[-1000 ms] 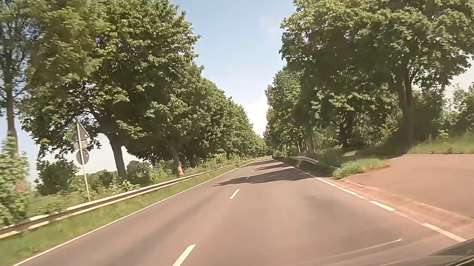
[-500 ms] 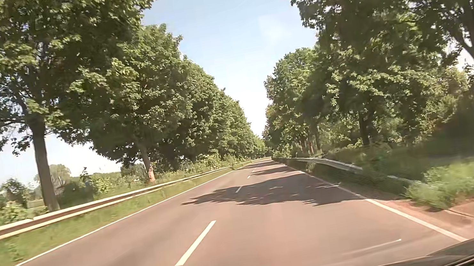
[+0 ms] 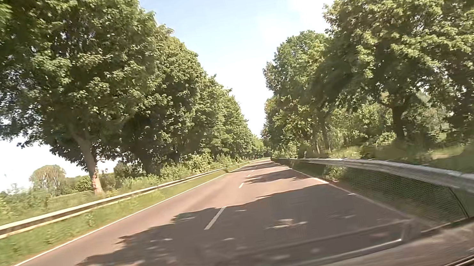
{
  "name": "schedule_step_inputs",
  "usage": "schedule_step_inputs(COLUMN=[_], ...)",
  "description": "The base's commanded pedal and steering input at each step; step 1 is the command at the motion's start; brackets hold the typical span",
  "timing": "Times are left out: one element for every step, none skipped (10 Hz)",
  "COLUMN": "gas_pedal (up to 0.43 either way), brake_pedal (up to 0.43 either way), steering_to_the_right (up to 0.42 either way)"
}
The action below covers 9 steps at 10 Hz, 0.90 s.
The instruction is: Follow the waypoints while adhering to traffic rules and regulations
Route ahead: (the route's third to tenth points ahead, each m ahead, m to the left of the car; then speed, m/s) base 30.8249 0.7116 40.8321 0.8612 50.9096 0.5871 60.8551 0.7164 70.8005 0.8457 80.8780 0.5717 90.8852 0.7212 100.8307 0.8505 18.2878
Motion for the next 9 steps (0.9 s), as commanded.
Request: schedule_step_inputs(gas_pedal=[0.169,0.169,0.169,0.169,0.169,0.169,0.169,0.169,0.169], brake_pedal=[0.0,0.0,0.0,0.0,0.0,0.0,0.0,0.0,0.0], steering_to_the_right=[0.001,0.0,0.001,0.001,0.001,0.001,0.001,0.0,0.0])
